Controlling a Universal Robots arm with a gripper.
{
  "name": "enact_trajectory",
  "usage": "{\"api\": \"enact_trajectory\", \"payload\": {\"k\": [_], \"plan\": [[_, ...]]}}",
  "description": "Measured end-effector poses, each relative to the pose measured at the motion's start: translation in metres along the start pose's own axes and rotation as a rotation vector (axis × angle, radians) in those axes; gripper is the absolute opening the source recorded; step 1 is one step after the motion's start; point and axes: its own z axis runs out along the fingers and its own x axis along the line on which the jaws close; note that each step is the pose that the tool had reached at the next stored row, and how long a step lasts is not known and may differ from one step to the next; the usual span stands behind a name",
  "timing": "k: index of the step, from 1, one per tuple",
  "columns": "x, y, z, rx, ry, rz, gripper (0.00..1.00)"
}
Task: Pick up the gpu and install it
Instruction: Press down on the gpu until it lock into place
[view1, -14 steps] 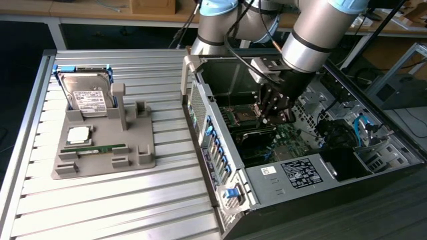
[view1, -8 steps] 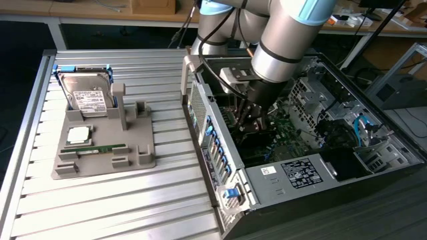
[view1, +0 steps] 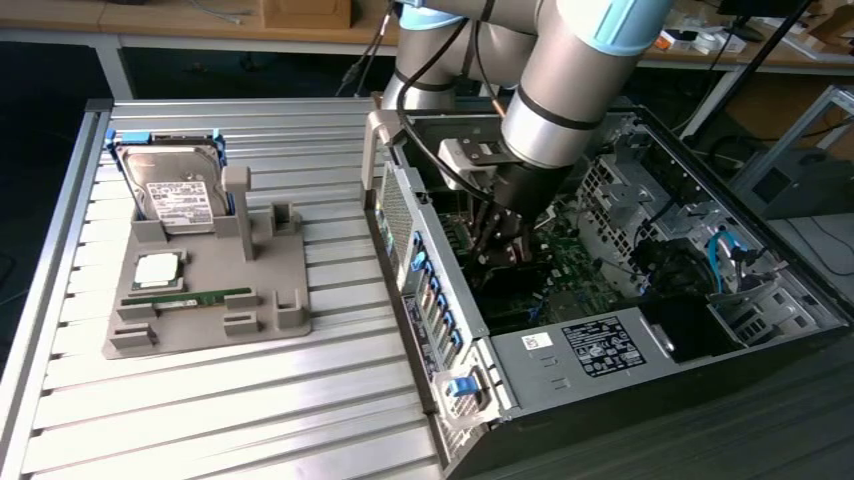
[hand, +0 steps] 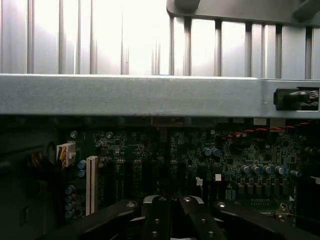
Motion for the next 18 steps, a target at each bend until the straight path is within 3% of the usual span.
{"api": "enact_trajectory", "payload": {"k": [3, 5, 8, 12, 14, 18], "plan": [[0.0, 0.0001, -0.0028, 0.0015, -0.0033, -0.001, 0.11], [0.0, 0.0008, -0.0122, 0.0005, -0.0006, -0.001, 0.11], [0.0, -0.0015, -0.0154, 0.0005, -0.0006, -0.001, 0.11], [0.0, -0.0189, -0.0166, -0.0072, -0.001, 0.0, 0.11], [0.0, -0.0371, -0.0178, -0.0193, -0.0018, -0.001, 0.11], [0.001, -0.0579, -0.0192, -0.0332, -0.0036, -0.001, 0.11]]}}
